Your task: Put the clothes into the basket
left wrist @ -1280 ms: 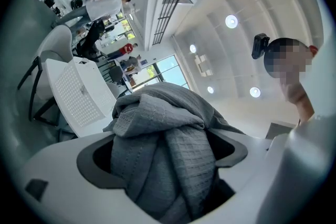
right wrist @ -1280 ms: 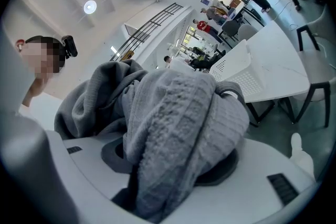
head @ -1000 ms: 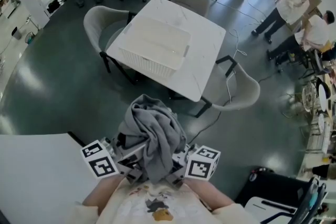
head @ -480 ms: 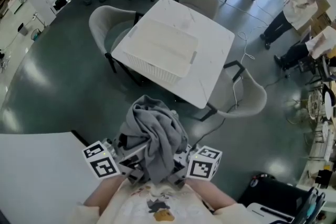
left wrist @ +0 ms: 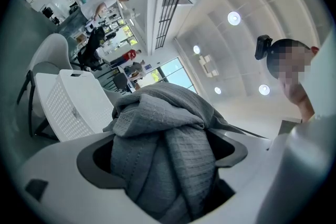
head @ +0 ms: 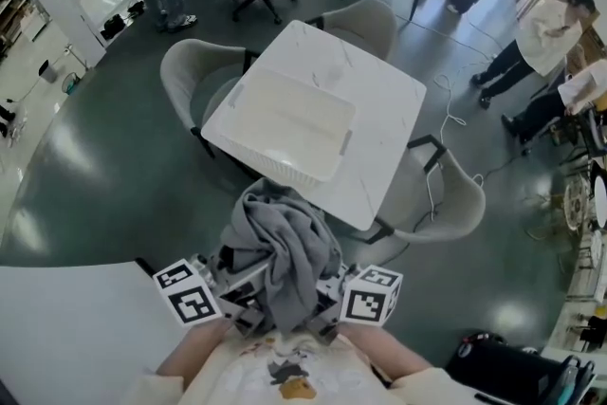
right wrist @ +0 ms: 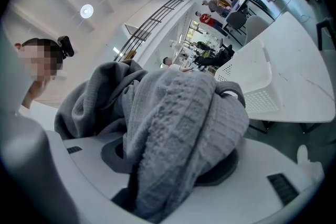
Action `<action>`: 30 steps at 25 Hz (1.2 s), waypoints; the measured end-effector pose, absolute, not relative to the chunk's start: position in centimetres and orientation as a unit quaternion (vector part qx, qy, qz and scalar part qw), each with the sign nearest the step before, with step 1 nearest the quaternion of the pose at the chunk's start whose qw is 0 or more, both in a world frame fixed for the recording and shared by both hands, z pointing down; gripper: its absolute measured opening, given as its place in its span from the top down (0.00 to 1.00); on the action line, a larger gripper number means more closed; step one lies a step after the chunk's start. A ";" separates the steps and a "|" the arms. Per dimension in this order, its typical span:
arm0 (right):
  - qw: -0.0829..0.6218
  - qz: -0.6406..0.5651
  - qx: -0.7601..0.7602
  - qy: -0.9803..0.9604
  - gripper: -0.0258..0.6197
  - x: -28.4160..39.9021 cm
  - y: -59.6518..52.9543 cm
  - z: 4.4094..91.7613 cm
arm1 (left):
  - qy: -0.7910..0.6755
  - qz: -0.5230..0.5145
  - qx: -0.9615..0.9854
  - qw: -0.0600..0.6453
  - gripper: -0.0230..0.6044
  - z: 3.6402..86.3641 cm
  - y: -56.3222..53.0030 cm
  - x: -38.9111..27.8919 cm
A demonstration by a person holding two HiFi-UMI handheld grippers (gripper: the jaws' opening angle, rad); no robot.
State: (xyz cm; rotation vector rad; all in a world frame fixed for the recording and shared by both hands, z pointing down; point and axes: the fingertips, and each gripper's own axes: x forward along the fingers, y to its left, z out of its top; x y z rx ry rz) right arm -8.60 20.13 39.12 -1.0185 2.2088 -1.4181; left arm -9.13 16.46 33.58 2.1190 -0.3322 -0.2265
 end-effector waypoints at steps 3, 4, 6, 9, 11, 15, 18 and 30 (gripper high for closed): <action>0.163 -0.493 -0.350 0.780 0.59 -7.5 18.0 38.3 | -0.141 -0.094 0.869 0.466 0.18 32.8 14.4 -8.1; 0.163 -0.492 -0.347 0.782 0.59 -7.1 17.2 38.1 | -0.143 -0.095 0.869 0.464 0.18 32.5 13.7 -7.7; 0.161 -0.492 -0.344 0.783 0.59 -6.2 15.8 37.9 | -0.147 -0.097 0.869 0.463 0.18 32.4 12.3 -6.8; 0.159 -0.494 -0.339 0.785 0.59 -4.6 13.7 38.3 | -0.153 -0.099 0.868 0.462 0.18 32.7 10.2 -5.3; 0.156 -0.494 -0.332 0.788 0.59 -3.5 12.3 38.5 | -0.160 -0.103 0.867 0.461 0.18 32.9 8.8 -4.2; 0.149 -0.494 -0.316 0.796 0.59 -1.7 9.4 38.3 | -0.177 -0.111 0.865 0.455 0.18 32.7 6.0 -2.5; 0.146 -0.497 -0.307 0.799 0.59 -0.4 7.2 38.6 | -0.189 -0.113 0.863 0.454 0.18 32.9 3.7 -1.3; 0.132 -0.507 -0.256 0.812 0.59 4.2 1.8 39.7 | -0.244 -0.126 0.854 0.441 0.18 34.0 -1.6 3.1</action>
